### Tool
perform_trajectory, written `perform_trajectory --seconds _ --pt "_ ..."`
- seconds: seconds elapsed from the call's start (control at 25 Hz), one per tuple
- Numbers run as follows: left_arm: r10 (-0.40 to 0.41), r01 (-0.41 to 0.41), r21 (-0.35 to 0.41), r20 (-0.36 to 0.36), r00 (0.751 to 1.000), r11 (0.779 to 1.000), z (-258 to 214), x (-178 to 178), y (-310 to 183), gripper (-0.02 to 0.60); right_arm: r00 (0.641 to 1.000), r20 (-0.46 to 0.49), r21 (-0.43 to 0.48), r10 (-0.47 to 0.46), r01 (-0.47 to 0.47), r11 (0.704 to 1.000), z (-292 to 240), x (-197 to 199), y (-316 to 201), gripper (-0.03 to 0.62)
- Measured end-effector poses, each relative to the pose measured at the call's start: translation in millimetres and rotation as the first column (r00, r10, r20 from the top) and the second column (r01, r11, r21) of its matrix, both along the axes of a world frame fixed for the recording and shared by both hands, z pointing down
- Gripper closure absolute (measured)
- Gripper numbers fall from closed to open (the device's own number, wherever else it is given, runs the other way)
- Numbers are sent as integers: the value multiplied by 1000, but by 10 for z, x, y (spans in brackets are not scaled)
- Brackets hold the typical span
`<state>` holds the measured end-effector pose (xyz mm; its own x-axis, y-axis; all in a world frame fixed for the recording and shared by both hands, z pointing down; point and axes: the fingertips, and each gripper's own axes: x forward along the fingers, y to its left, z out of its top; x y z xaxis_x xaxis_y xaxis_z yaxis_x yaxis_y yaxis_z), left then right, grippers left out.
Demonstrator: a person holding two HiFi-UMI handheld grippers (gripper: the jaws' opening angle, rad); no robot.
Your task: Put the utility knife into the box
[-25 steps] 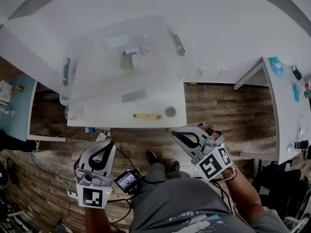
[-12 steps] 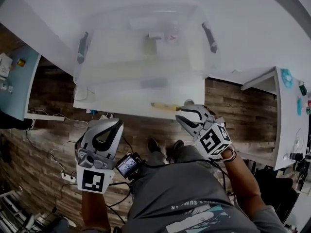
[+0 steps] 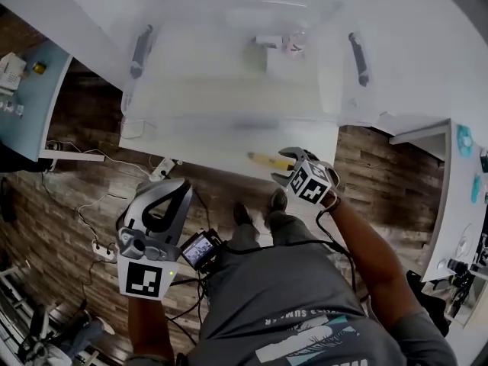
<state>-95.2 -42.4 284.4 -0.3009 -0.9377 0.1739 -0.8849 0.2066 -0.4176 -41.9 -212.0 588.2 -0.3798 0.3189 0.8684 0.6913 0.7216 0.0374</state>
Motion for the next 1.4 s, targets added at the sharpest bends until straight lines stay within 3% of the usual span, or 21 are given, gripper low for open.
perform_trajectory --seconds 0.2,0.44,0.52,0.56,0.68,1.04,1.4 --pt "-50 49 -31 -36 998 998 107 -79 6 571 991 -131 37 -21 26 999 565 -68 -118 335" --pt "-81 78 -59 -65 995 995 220 -146 28 571 971 -230 60 -68 84 995 860 -108 -133 342" --pt "-88 84 -59 -69 994 995 225 -173 28 571 968 -240 58 -77 94 994 858 -113 -146 386" --pt "-91 87 -60 -71 993 994 230 -187 27 571 966 -243 57 -84 101 993 853 -108 -151 467" --pt "-95 91 -58 -76 993 994 240 -221 10 571 962 -255 58 -96 115 992 853 -98 -159 473" --pt "-88 85 -46 -75 993 995 252 -297 15 571 981 -155 49 -117 126 991 459 -211 -41 474" --pt "-90 91 10 -54 994 996 176 -388 121 571 992 21 42 -125 124 991 -647 -404 145 474"
